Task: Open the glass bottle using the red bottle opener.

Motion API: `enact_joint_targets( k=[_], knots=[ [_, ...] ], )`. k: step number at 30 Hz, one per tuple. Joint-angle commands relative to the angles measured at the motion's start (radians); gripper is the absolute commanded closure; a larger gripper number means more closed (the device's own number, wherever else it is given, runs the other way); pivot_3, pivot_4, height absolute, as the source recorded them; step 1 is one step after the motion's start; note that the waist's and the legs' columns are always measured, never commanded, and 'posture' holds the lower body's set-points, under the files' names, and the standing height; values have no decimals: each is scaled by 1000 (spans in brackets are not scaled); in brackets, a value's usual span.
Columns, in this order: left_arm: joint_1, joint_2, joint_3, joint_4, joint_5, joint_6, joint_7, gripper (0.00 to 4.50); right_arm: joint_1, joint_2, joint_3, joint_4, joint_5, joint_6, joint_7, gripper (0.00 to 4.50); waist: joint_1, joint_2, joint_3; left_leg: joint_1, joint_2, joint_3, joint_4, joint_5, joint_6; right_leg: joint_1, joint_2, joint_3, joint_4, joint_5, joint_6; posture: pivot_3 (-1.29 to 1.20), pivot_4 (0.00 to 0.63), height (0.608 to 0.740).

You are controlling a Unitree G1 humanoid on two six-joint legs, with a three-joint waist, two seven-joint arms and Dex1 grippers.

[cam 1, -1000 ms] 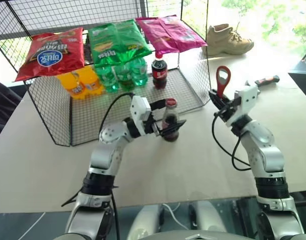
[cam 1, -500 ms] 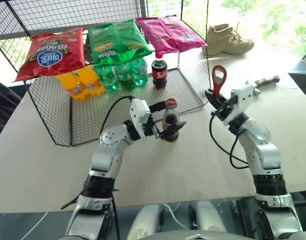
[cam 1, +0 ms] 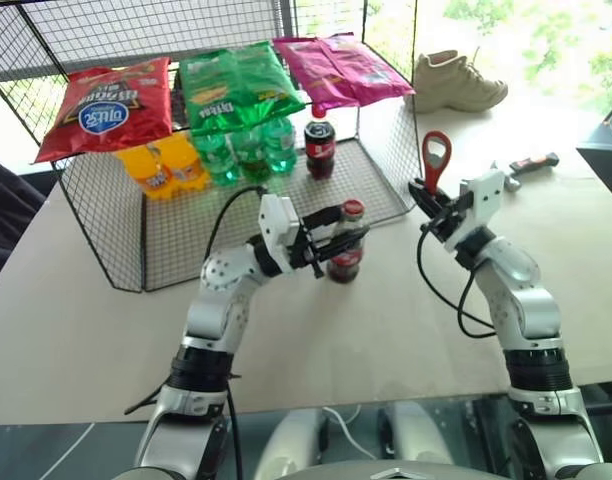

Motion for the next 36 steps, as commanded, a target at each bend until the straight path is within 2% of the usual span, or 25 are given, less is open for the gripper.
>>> enact_joint_targets(
  k=[1, 5, 9, 12, 18, 27, 36],
  knots=[
    [12, 13, -12, 23, 23, -1, 10, 3187, -6, -11, 24, -53, -15, -29, 22, 4500, 1, 0, 0, 2, 0, 0, 0, -1, 2, 1, 1, 0, 0, 0, 0, 0, 150, 740],
    [16, 18, -10, 29, 31, -6, 22, 3187, 4, -43, 85, -87, -84, -82, 51, 4500, 1, 0, 0, 2, 0, 0, 0, -2, 4, 2, 2, 0, 1, 0, 0, 0, 150, 740],
    [17, 23, -12, 39, 40, -11, 30, 3187, 18, -108, 198, -93, -263, -236, 70, 4500, 2, 0, 0, 2, 0, 0, 0, 0, 0, 2, 2, 0, 0, 0, 0, 0, 150, 740],
    [17, 26, -14, 45, 43, -15, 33, 3187, 31, -152, 269, -65, -431, -393, 29, 4500, 5, 0, 0, 3, 0, 0, 0, 0, 0, 2, 3, -1, 0, 0, 0, 0, 150, 740],
    [19, 30, -19, 52, 44, -17, 35, 3187, 24, -156, 318, 10, -640, -503, -94, 4500, 17, -1, -1, 4, 0, 0, 0, 0, 0, 3, 3, -1, 1, 0, 0, 0, 150, 740],
    [22, 26, -29, 65, 47, -25, 38, 3187, -8, -117, 374, 39, -814, -555, -206, 4500, 18, -1, -3, 6, 0, 0, 0, 0, -1, 4, 3, -1, 1, 0, 0, 0, 150, 740],
    [18, 21, -31, 75, 48, -23, 45, 3187, -28, -136, 404, 108, -959, -714, -348, 4500, 17, -1, -3, 6, 0, 0, 0, 0, -1, 4, 4, 0, 1, 0, 0, 0, 150, 740]
  ],
)
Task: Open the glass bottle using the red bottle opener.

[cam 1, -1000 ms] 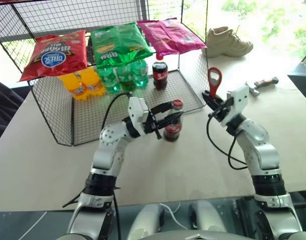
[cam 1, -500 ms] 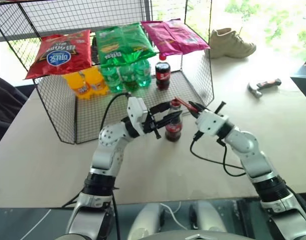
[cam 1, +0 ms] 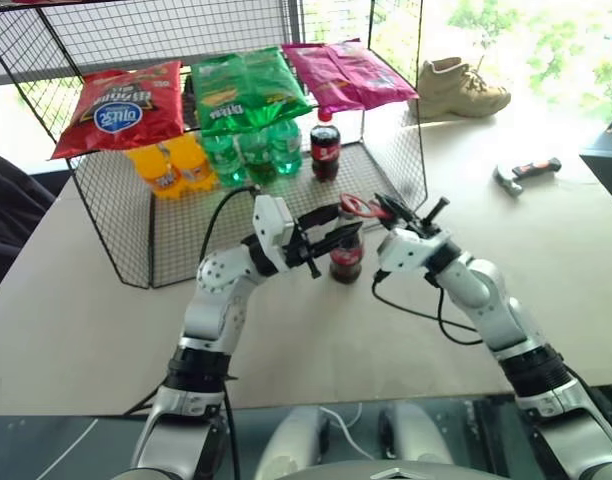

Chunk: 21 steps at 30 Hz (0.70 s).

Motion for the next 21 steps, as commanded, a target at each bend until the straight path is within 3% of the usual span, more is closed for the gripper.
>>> enact_joint_targets(
  k=[1, 6, 9, 21],
  knots=[
    [10, 5, -26, 50, 48, 19, 24, 3187, -22, 5, 80, 3, -61, -104, -27, 4500, 0, 0, 0, 0, 0, 0, 0, 0, 0, 0, 0, 0, 0, 0, 0, 0, 150, 740],
    [2, 3, -26, 60, 48, 21, 24, 3187, -47, 23, 95, 81, -90, -136, -69, 4500, -1, 0, 0, 4, 0, 0, -1, 0, 0, 4, 0, 0, -1, 0, 0, 0, 150, 740],
    [-1, 1, -27, 65, 48, 21, 24, 3187, -66, 32, 104, 123, -100, -155, -93, 4500, -1, 0, 0, 15, 0, 0, -4, -3, 5, 15, 0, 0, -4, -1, 0, 0, 150, 740],
    [-14, -3, -25, 82, 50, 23, 22, 3187, -87, 87, 120, 223, -17, -220, -56, 4500, -3, 0, 0, 16, 2, 0, -4, -3, 5, 15, 3, 1, -4, -1, 0, 0, 150, 740]
  ],
)
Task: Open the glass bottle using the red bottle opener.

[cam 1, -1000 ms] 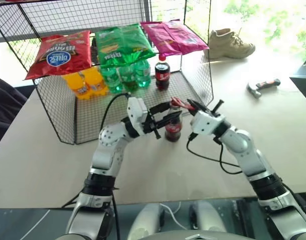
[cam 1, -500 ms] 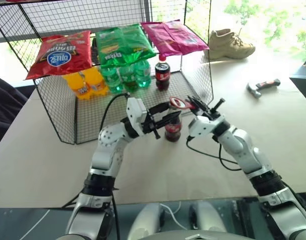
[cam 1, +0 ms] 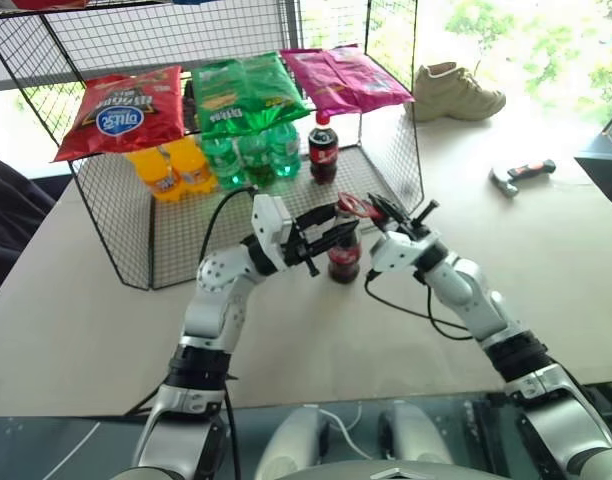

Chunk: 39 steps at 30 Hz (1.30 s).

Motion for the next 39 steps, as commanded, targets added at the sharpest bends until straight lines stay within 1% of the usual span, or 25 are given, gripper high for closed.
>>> enact_joint_targets(
  k=[1, 5, 10, 16, 22, 29, 34, 39],
  knots=[
    [-5, 2, -35, 44, 50, 23, 21, 3187, -14, 24, 100, -8, -17, -69, 55, 4500, 0, 0, 0, 0, 0, 0, 0, 0, 0, 0, 0, 0, 0, 0, 0, 0, 150, 740],
    [-5, 3, -35, 44, 51, 24, 20, 3187, -1, 16, 101, -16, -22, -40, 83, 4500, 0, 0, 0, 0, 0, 0, 0, 0, 0, 0, 0, 0, 0, 0, 0, 0, 150, 740],
    [-6, 5, -35, 45, 50, 27, 18, 3187, 18, -7, 102, -56, -72, 7, 94, 4500, 1, 0, 0, 0, 0, 0, 0, 0, 0, 0, 0, 0, 0, 0, 0, 0, 150, 740],
    [-5, 6, -36, 47, 49, 33, 15, 3187, 17, -18, 107, -116, -86, 15, 104, 4500, 1, 0, 0, 0, 0, 0, 0, 0, 0, 0, 0, 0, -1, 0, 0, 0, 150, 740],
    [-7, 4, -37, 54, 50, 31, 14, 3187, -1, -25, 109, -125, -108, -6, 84, 4500, 1, 0, 0, 0, 1, 0, 0, 0, 0, 0, 0, 0, -1, 0, 0, 0, 150, 740],
    [-10, 2, -36, 63, 52, 28, 16, 3187, -59, -77, 85, -120, -131, -37, 71, 4500, 1, 0, 0, 0, 1, 0, 0, 0, 0, 0, 0, 0, -2, 0, 0, 0, 150, 740],
    [-13, -3, -37, 71, 55, 23, 16, 3187, -117, -151, 59, -86, -144, -85, 56, 4500, 2, 1, 2, -1, 1, 0, 0, 0, 0, 0, 0, 0, -2, -1, -1, 0, 150, 740],
    [-14, -5, -38, 77, 56, 20, 15, 3187, -166, -197, 45, -44, -145, -121, 42, 4500, 3, 1, 2, -1, 1, -1, 0, 0, 0, 0, 0, -1, -3, -1, -2, 0, 150, 740]
  ],
)
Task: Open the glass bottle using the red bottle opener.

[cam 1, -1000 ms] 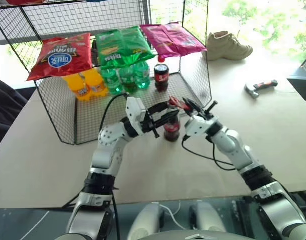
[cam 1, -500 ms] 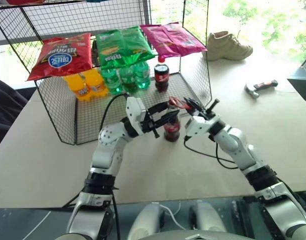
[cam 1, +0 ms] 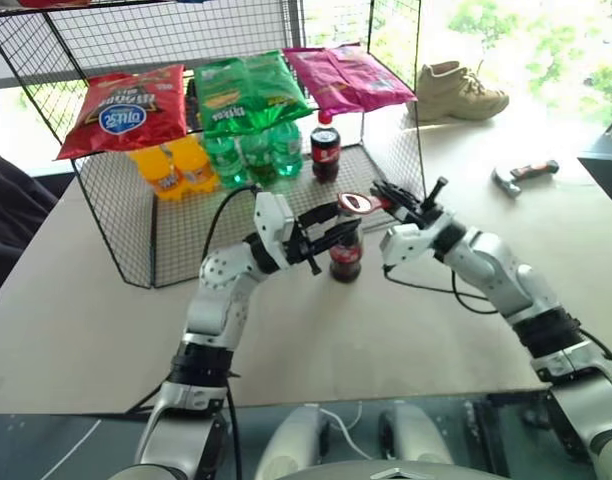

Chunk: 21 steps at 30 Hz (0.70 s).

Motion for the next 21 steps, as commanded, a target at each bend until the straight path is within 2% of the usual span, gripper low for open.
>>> enact_joint_targets(
  k=[1, 21],
  knots=[
    [4, 5, -36, 57, 57, 19, 20, 3187, -48, -12, 30, -18, -18, -76, -3, 4500, 0, 0, 0, 0, 0, 0, 0, 0, 0, 0, 0, 0, 0, 0, 0, 0, 150, 740],
    [7, 4, -43, 66, 60, 13, 20, 3187, -146, -92, -27, -9, -59, -116, -71, 4500, 6, -2, 6, -3, -1, -1, 0, 0, 0, -1, -2, -2, -1, 0, 0, 0, 150, 740]
  ],
)
